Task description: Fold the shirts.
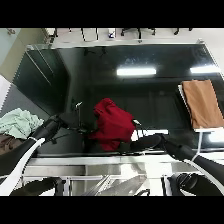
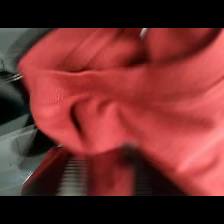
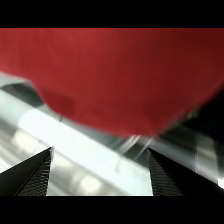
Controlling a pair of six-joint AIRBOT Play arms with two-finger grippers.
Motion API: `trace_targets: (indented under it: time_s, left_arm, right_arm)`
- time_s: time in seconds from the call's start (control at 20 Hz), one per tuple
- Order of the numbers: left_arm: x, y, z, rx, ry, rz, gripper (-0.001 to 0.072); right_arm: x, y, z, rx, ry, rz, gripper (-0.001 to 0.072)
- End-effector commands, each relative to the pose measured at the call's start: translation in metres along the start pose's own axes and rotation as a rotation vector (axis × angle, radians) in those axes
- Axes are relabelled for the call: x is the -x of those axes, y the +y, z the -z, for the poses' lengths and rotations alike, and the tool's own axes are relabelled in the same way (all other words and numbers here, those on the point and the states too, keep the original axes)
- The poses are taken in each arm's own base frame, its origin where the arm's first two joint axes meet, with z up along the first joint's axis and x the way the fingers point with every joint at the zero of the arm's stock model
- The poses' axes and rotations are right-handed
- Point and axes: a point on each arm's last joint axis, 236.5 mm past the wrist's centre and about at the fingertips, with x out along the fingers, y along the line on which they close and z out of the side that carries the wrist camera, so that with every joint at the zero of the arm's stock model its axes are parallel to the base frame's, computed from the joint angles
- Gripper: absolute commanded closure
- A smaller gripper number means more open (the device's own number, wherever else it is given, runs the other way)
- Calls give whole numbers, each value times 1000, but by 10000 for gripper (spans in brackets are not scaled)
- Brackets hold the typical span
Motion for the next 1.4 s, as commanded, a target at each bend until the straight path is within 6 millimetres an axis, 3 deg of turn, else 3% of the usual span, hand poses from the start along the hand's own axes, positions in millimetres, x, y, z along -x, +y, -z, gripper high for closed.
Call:
trace_targets:
  time_s: [0.0,0.15,0.2,0.35,0.4,0.45,0.55,0.6,0.65,0.8,0.9,1.05,1.1,1.2,1.25,1.35]
  left_arm:
    - [-4,-15,-14,-37,8,20,692]
    - [0,-20,-13,-49,24,28,693]
    - [1,-20,-12,-52,23,27,694]
    - [9,-18,-8,-63,2,20,694]
    - [16,-17,-9,-66,-17,20,694]
    - [27,-19,-14,-67,-48,27,694]
    - [68,-31,-38,-82,-170,57,694]
    - [94,-39,-50,-97,-245,74,695]
    - [134,-52,-66,-114,-350,97,694]
    - [263,-98,-86,-185,-662,169,695]
    - [348,-134,-75,-265,-853,216,695]
    - [452,-183,-32,-388,-1082,289,695]
    - [478,-193,-17,-421,-1141,300,695]
    - [509,-197,5,-445,-1214,284,695]
    - [511,-196,12,-450,-1207,269,695]
    - [496,-183,15,-434,-1136,217,694]
  right_arm:
    - [-17,5,-23,5,-73,15,55]
    - [-21,-1,-39,-12,-115,30,78]
    - [-22,-5,-41,-24,-115,35,133]
    - [-16,-5,-47,-30,-120,29,573]
    - [-12,-2,-48,-24,-117,23,681]
    - [-7,2,-49,-15,-113,14,688]
    - [13,16,-53,33,-103,-17,689]
    - [33,28,-60,67,-115,-49,689]
    - [59,41,-69,112,-141,-81,689]
    - [184,99,-93,358,-329,-181,689]
    - [275,148,-80,575,-482,-211,689]
    - [377,212,-38,862,-691,-214,689]
    - [400,224,-27,919,-744,-200,689]
    - [421,230,-18,970,-783,-152,689]
    - [423,231,-18,961,-786,-160,689]
    - [412,227,-26,944,-744,-155,688]
